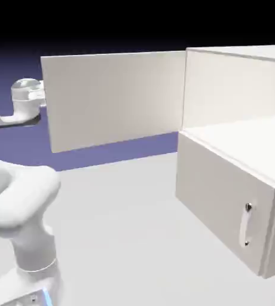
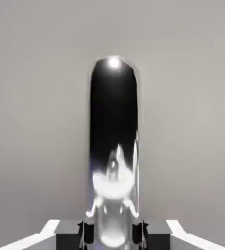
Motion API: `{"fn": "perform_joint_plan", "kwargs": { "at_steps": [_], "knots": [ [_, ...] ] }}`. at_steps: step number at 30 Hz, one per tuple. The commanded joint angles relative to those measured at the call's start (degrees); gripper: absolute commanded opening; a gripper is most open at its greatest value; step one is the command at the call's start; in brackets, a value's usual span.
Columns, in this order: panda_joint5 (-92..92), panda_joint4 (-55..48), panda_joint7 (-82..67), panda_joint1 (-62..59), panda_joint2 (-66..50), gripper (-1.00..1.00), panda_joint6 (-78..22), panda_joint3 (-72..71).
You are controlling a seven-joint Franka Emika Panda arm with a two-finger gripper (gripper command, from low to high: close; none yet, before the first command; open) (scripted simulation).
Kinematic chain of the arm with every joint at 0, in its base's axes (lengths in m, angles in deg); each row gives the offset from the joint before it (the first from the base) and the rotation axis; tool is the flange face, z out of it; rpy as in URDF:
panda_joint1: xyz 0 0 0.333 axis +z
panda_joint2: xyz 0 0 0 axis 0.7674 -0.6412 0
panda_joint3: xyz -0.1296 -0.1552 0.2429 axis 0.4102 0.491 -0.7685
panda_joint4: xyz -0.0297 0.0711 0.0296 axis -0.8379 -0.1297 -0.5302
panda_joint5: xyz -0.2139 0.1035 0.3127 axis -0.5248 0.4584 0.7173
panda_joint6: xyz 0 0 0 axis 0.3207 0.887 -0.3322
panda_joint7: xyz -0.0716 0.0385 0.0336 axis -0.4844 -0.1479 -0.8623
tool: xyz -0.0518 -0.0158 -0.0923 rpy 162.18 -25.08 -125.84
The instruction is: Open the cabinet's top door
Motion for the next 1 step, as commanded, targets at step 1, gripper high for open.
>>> {"fn": "perform_joint_plan", "kwargs": {
  "at_steps": [1],
  "knots": [
    [0.1,-2.1,-0.5,-1.6,0.4,-1.00,-1.3,-0.6]
  ]
}}
